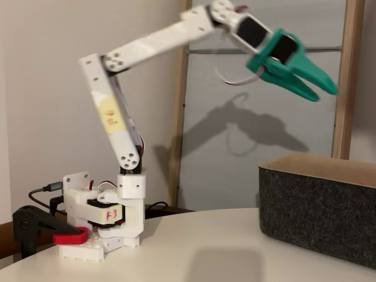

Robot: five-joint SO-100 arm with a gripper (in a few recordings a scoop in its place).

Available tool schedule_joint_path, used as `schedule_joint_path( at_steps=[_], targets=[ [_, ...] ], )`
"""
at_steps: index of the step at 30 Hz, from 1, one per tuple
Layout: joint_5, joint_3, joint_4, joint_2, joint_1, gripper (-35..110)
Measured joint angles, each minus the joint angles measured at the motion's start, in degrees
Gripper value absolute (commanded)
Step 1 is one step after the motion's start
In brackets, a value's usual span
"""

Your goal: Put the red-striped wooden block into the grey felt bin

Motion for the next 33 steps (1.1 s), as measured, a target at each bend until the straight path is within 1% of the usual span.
schedule_joint_path(
  at_steps=[3, 6, 9, 14, 18, 21, 25, 28, 33],
  targets=[
    [5.36, 1.85, 4.39, 7.03, 5.54, 18],
    [12.83, 2.9, 8.0, 11.78, 14.06, 16],
    [22.06, 3.16, 11.07, 15.38, 25.05, 16],
    [35.33, 3.08, 12.66, 16.7, 45.79, 15],
    [41.75, 3.96, 13.27, 16.79, 59.85, 17],
    [45.0, 6.68, 13.27, 16.79, 67.32, 16],
    [47.64, 10.9, 10.72, 16.79, 74.44, 12],
    [50.89, 15.47, 5.01, 16.79, 79.01, 9],
    [59.85, 24.43, -4.04, 17.14, 83.32, 9]
  ],
)
